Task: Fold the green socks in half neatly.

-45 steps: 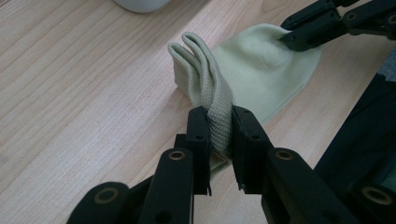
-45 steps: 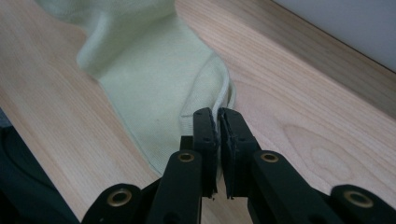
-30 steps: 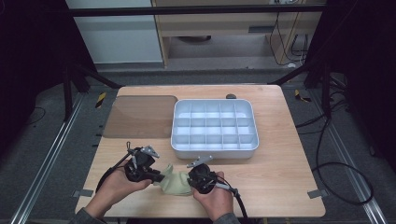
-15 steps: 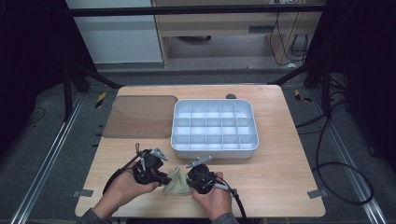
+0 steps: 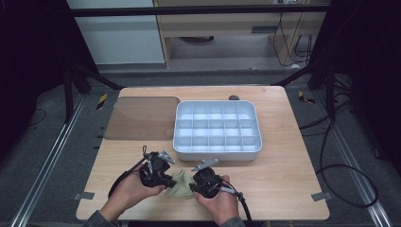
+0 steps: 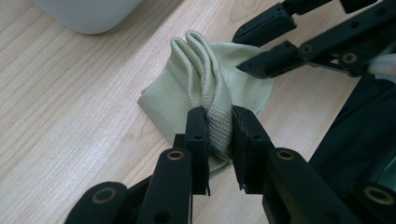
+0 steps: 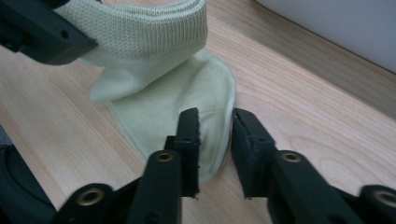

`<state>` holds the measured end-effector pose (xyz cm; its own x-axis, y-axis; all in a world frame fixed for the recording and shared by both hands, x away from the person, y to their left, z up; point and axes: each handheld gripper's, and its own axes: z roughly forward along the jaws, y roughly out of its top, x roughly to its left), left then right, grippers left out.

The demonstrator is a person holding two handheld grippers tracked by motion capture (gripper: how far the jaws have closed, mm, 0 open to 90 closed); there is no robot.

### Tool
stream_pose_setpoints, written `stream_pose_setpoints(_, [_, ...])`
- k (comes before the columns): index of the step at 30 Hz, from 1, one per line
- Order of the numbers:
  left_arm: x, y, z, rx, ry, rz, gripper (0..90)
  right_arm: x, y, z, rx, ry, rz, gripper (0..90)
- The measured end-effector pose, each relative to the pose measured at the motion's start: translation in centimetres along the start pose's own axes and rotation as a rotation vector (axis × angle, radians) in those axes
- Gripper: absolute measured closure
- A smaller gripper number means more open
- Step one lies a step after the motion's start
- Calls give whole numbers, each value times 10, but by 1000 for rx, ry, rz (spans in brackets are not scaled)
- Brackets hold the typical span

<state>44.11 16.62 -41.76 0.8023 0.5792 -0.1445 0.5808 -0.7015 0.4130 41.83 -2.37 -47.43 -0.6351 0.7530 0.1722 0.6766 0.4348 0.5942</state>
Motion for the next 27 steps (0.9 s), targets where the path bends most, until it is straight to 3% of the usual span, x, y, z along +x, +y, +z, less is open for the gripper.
stream_pose_setpoints(3, [0,0,0,1,-1,0,768,0,-3,-5,0,3,6,641])
stream_pose_setpoints(9, [-3,1,0,-5,-3,1,758,-1,-7,-4,14,20,0,773])
stream_pose_setpoints(14, [-5,4,2,-12,-10,-5,749,-3,-7,-1,11,28,4,827])
stream_pose_setpoints(27, [-15,10,6,-25,-36,-8,698,-7,-9,0,10,21,17,809])
